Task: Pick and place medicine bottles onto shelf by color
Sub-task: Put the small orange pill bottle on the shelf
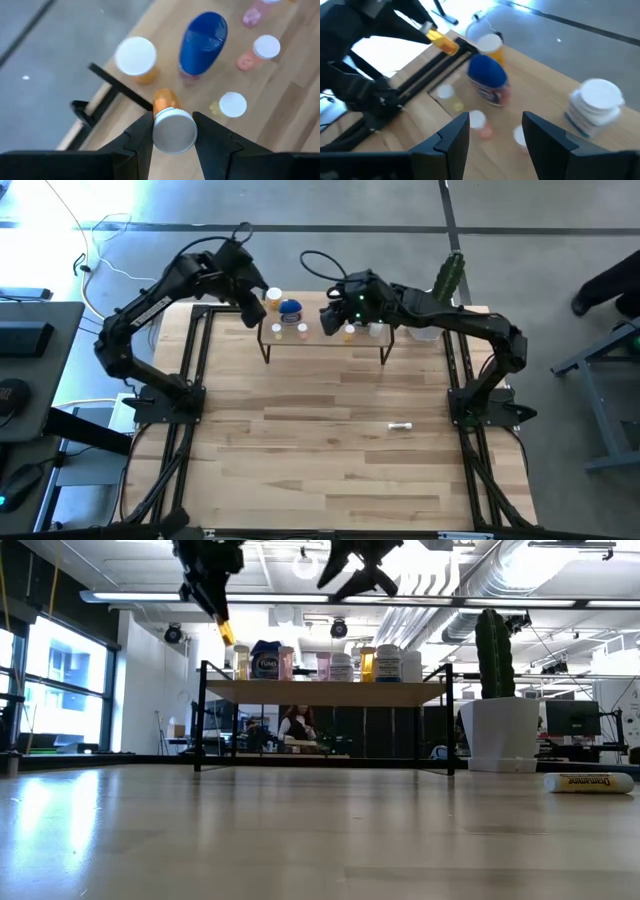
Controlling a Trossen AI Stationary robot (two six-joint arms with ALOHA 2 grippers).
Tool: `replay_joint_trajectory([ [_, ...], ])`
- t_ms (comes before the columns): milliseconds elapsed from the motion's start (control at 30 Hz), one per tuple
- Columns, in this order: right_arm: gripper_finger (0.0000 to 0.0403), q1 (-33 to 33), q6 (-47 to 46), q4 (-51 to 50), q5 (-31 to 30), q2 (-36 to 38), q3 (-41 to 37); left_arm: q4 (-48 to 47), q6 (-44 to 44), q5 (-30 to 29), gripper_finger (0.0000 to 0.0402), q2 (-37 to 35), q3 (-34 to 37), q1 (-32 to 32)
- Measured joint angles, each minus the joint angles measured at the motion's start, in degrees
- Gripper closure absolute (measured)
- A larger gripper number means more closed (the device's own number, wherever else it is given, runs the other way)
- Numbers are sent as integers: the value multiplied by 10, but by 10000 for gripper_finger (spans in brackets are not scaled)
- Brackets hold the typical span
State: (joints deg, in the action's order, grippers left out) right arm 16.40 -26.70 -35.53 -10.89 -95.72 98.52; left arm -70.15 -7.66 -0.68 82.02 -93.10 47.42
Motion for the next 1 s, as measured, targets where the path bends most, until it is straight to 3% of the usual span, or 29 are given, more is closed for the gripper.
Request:
replay_joint_trajectory([
  [433,229,40,34,-54,54,-1,0,-23,47,30,284,59,0,-3],
  [1000,229,42,62,-60,54,-1,0,-25,90,26,284,119,0,-3],
])
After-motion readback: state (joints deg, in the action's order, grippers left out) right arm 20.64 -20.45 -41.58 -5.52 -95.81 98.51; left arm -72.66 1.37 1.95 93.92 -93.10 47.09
